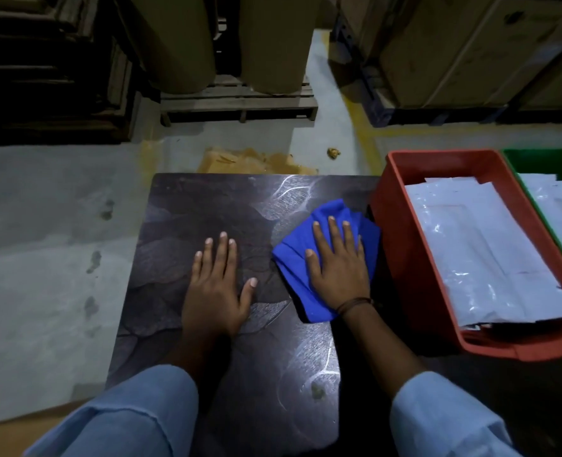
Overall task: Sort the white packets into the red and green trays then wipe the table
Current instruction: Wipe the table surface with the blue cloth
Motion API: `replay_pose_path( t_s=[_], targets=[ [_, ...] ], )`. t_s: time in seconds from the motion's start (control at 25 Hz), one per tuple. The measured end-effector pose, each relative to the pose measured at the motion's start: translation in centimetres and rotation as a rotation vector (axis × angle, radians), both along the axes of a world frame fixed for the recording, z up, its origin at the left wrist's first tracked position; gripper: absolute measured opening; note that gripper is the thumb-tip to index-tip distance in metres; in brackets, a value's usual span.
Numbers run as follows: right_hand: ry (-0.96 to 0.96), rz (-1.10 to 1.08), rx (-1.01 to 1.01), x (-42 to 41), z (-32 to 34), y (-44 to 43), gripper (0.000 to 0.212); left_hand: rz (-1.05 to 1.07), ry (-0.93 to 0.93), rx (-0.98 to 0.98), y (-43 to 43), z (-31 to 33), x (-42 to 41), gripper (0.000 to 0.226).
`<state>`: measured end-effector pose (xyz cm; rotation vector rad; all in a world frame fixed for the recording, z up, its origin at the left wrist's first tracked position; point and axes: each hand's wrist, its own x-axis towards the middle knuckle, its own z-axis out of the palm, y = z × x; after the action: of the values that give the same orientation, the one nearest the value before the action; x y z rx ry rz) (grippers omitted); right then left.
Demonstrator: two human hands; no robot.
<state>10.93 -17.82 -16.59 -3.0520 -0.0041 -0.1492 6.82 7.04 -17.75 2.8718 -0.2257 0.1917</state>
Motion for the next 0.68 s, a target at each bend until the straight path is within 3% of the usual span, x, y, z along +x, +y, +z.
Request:
replay_pose_path(
  t_s=[0.12,0.36,0.44,0.56,0.68],
  targets=[
    [0.037,-0.032,0.007,1.5,0.0,-0.7,0.061,-0.006,0.022,0.011,0.0,0.1,0.0,0.078],
    [0.124,-0.156,0.074,13.8,-0.1,0.1,0.064,0.002,0.041,0.07,0.0,-0.4,0.5,0.08],
    [0.097,-0.116,0.058,12.5,-0.2,1.5,0.064,0.005,0.052,0.079,0.1,-0.3,0.5,0.08],
    [0.033,0.033,0.068,4.1,0.2,3.3,0.063,-0.001,0.052,0.068,0.1,-0.2,0.3,0.08],
    [0.024,0.004,0.044,-1.7,0.3,2.5,0.062,-0.002,0.05,0.056,0.0,0.0,0.3,0.079]
  ],
)
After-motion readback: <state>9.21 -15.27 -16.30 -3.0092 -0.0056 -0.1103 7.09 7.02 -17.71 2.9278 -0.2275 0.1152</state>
